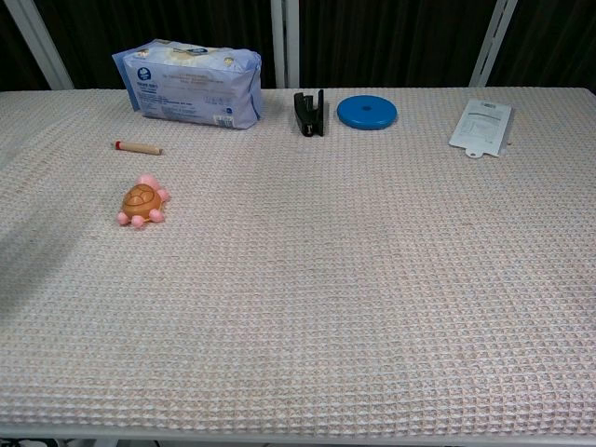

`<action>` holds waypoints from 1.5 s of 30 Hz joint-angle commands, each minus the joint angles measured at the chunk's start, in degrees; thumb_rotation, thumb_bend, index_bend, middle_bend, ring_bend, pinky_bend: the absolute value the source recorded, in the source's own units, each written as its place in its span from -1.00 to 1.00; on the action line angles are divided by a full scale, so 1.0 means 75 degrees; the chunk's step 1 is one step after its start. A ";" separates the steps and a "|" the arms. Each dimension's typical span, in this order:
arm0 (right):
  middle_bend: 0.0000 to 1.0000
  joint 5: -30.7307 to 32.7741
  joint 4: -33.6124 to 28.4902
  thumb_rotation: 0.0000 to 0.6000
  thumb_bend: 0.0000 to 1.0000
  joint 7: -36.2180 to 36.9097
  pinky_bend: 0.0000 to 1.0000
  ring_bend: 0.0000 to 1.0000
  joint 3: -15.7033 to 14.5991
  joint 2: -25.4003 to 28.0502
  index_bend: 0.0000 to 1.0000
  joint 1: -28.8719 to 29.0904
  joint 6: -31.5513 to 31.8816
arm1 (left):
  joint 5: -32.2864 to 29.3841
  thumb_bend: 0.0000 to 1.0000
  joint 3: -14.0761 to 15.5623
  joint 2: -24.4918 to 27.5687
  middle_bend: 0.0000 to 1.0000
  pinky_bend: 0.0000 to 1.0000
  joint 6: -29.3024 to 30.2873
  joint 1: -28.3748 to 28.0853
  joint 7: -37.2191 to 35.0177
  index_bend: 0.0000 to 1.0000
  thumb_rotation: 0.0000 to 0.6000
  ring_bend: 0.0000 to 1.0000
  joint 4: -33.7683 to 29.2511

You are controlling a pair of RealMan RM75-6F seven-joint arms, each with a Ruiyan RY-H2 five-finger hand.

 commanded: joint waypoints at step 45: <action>-1.00 0.0398 0.0469 1.00 -0.66 0.0599 -1.00 -1.00 0.0094 0.0053 -1.00 0.0000 -0.0215 | -0.2573 -0.73 -0.1284 -0.3538 -0.71 -0.82 -0.2869 -0.2816 0.2498 -0.67 1.00 -1.00 0.1732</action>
